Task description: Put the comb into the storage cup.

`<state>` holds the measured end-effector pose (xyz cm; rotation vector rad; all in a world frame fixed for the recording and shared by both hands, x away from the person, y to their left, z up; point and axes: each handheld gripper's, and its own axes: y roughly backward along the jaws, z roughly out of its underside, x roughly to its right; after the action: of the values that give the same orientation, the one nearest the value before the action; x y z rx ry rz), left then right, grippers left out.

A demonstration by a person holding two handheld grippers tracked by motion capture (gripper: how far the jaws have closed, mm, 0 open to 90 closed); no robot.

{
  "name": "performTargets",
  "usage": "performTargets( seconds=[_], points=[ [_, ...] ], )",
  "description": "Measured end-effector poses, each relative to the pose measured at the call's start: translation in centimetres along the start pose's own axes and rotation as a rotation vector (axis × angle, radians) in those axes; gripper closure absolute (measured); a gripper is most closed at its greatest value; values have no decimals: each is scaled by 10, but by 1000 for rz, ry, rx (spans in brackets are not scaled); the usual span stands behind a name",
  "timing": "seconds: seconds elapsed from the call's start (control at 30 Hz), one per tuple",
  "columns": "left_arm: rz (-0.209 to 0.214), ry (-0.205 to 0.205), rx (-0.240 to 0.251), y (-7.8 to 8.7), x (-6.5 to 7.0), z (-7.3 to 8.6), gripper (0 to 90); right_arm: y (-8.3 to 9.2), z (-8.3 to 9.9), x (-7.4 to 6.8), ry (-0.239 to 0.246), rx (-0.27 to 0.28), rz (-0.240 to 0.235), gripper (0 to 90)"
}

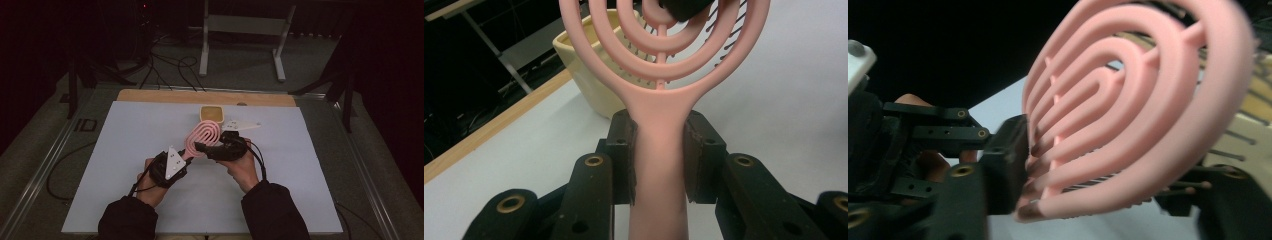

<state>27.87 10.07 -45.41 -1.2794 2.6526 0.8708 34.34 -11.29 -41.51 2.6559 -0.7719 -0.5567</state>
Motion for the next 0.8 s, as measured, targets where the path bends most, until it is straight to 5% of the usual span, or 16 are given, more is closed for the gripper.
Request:
performTargets(
  seconds=[0.33,0.8],
  points=[
    [9,-7,8,-1,2,1,702,-1,2,6,-85,10,-85,529],
    [18,-11,-2,-3,3,3,701,-1,2,5,-112,-14,-130,609]
  ],
)
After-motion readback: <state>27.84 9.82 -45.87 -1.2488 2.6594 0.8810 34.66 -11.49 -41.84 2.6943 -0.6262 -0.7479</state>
